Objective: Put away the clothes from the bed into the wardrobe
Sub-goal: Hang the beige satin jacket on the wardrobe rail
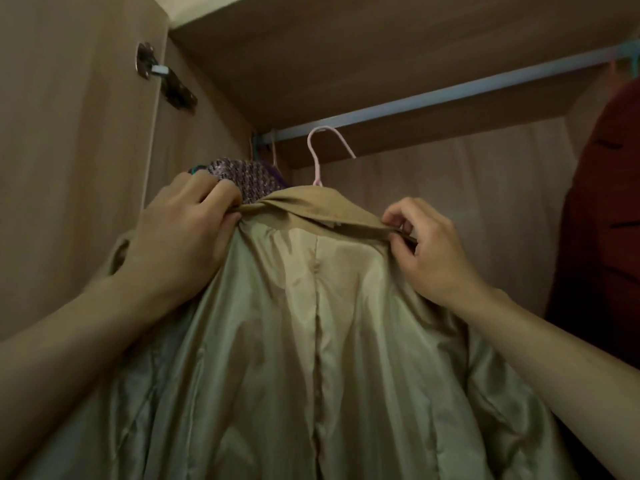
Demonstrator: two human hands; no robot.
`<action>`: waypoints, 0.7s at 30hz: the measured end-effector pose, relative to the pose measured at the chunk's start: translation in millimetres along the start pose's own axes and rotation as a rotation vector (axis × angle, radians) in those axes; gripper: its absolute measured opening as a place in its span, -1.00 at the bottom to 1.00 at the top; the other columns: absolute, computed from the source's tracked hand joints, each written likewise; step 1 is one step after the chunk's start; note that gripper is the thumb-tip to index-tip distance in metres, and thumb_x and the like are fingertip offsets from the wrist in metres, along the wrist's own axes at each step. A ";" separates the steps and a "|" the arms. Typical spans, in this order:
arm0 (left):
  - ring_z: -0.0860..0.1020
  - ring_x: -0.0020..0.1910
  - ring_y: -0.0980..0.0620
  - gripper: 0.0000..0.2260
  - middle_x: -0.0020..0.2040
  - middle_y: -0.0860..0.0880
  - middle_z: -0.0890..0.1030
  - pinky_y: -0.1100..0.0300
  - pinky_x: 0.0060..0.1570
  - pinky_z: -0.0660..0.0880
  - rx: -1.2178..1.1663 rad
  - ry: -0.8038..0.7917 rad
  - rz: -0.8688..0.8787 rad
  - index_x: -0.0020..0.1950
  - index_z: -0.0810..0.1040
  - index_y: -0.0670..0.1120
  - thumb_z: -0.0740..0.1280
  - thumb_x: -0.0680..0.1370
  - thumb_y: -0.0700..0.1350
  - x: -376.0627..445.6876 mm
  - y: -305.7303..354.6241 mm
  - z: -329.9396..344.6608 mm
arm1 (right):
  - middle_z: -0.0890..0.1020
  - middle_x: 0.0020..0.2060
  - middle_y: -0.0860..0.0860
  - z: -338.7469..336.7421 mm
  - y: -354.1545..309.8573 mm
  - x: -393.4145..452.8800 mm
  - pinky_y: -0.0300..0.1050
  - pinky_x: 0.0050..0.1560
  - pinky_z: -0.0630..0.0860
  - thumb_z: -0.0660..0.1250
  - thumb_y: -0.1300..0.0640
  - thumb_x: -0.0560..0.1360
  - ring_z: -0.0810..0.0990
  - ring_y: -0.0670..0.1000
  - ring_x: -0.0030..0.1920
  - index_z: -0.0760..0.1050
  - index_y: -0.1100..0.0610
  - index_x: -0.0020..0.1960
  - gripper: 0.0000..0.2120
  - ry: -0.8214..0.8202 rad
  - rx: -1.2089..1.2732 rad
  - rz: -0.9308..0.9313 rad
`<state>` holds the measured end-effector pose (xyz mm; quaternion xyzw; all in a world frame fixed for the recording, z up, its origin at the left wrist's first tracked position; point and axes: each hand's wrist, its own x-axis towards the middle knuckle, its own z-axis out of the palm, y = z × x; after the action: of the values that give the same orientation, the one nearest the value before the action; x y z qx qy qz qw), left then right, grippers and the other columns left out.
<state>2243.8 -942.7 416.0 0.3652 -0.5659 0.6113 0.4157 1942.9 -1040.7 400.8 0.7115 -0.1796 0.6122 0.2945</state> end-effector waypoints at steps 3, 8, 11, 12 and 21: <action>0.44 -0.12 -0.23 -0.87 -0.08 -0.18 0.47 -0.14 -0.21 0.41 0.066 0.003 -0.003 0.01 0.49 -0.15 0.25 0.57 -0.10 1.3 -6.1 25.4 | 0.47 -0.12 -0.08 29.6 20.5 6.9 -0.41 -0.14 0.30 0.34 0.36 0.46 0.38 -0.15 -0.14 0.49 0.09 0.00 -0.78 0.015 -0.002 0.017; 0.44 -0.12 -0.24 -0.87 -0.09 -0.20 0.48 -0.15 -0.23 0.40 0.151 0.028 0.033 -0.01 0.49 -0.16 0.24 0.57 -0.11 18.4 -14.2 50.7 | 0.48 -0.11 -0.07 68.8 51.6 25.6 -0.16 -0.15 0.39 0.32 0.34 0.46 0.43 -0.07 -0.11 0.48 0.07 0.00 -0.79 0.088 0.027 0.001; 0.45 -0.13 -0.24 -0.85 -0.10 -0.20 0.49 -0.11 -0.25 0.40 0.216 0.056 0.064 -0.02 0.50 -0.15 0.23 0.57 -0.09 35.1 -22.0 61.8 | 0.51 -0.11 -0.04 91.6 66.8 44.0 0.05 -0.09 0.50 0.29 0.33 0.43 0.49 0.03 -0.08 0.47 0.06 -0.01 -0.78 0.166 0.080 0.005; 0.45 -0.13 -0.25 -0.85 -0.11 -0.20 0.49 -0.11 -0.26 0.40 0.231 0.071 0.072 -0.02 0.51 -0.15 0.22 0.58 -0.08 41.0 -25.0 65.3 | 0.51 -0.11 -0.04 98.5 72.5 49.9 0.09 -0.07 0.51 0.29 0.33 0.42 0.51 0.05 -0.07 0.47 0.06 -0.02 -0.78 0.192 0.091 0.006; 0.46 -0.16 -0.25 -0.83 -0.14 -0.18 0.49 -0.13 -0.27 0.45 0.336 0.053 0.086 -0.04 0.51 -0.16 0.19 0.58 -0.09 74.5 -47.9 110.9 | 0.47 -0.15 -0.09 161.1 119.5 104.0 0.14 -0.03 0.50 0.30 0.33 0.42 0.48 0.02 -0.08 0.48 0.03 -0.04 -0.76 0.284 0.165 0.000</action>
<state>2256.4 -1045.3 513.2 0.3887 -0.4595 0.7240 0.3370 2012.0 -1223.8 513.8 0.6396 -0.0849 0.7193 0.2575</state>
